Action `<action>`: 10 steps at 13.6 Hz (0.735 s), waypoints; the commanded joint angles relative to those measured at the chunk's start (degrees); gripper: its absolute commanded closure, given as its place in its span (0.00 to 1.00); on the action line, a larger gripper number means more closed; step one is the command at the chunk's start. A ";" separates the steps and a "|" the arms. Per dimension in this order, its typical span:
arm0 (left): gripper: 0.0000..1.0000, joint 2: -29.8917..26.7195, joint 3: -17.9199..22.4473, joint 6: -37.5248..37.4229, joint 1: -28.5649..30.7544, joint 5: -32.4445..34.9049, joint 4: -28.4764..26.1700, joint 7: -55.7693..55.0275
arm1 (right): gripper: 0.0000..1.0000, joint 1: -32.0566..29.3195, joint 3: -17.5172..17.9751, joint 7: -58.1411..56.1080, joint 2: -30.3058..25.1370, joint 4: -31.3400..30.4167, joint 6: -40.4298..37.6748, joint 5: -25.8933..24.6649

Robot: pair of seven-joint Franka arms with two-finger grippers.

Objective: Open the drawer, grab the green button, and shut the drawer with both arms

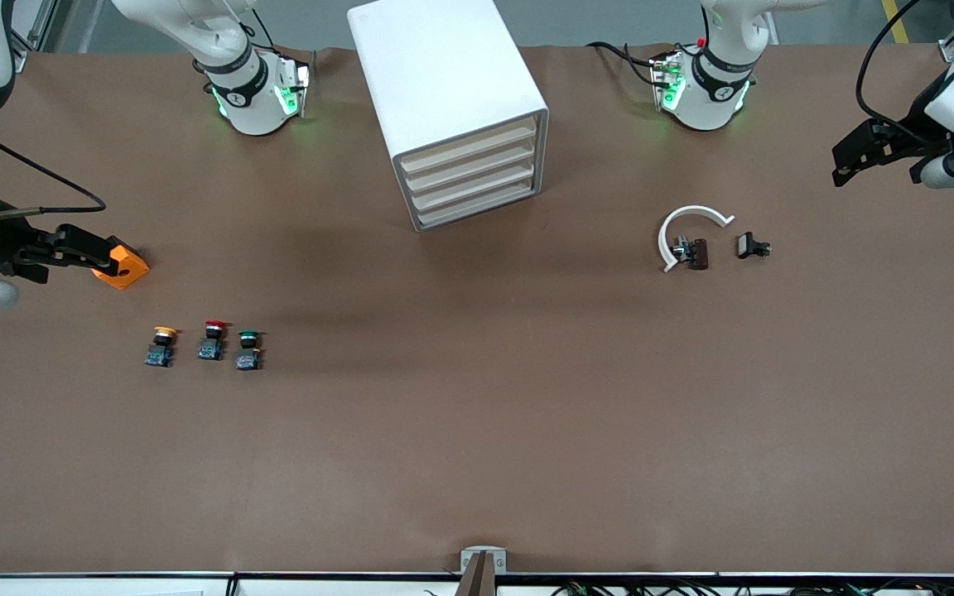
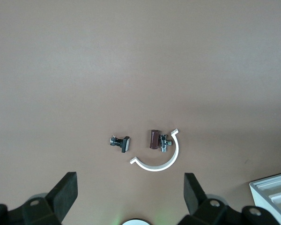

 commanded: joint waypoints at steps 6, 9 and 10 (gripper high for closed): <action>0.00 -0.73 -0.19 -0.04 1.26 -0.48 -1.12 1.38 | 0.00 -0.21 0.26 -0.28 -0.04 0.58 -0.59 0.34; 0.00 -0.65 -0.28 -0.04 3.19 -1.97 -0.94 1.47 | 0.00 -0.13 0.34 -0.28 0.05 0.58 -0.50 0.34; 0.00 -0.30 -0.28 0.05 3.28 -2.06 -0.85 1.47 | 0.00 -0.13 0.34 -0.28 0.05 0.58 -0.50 0.34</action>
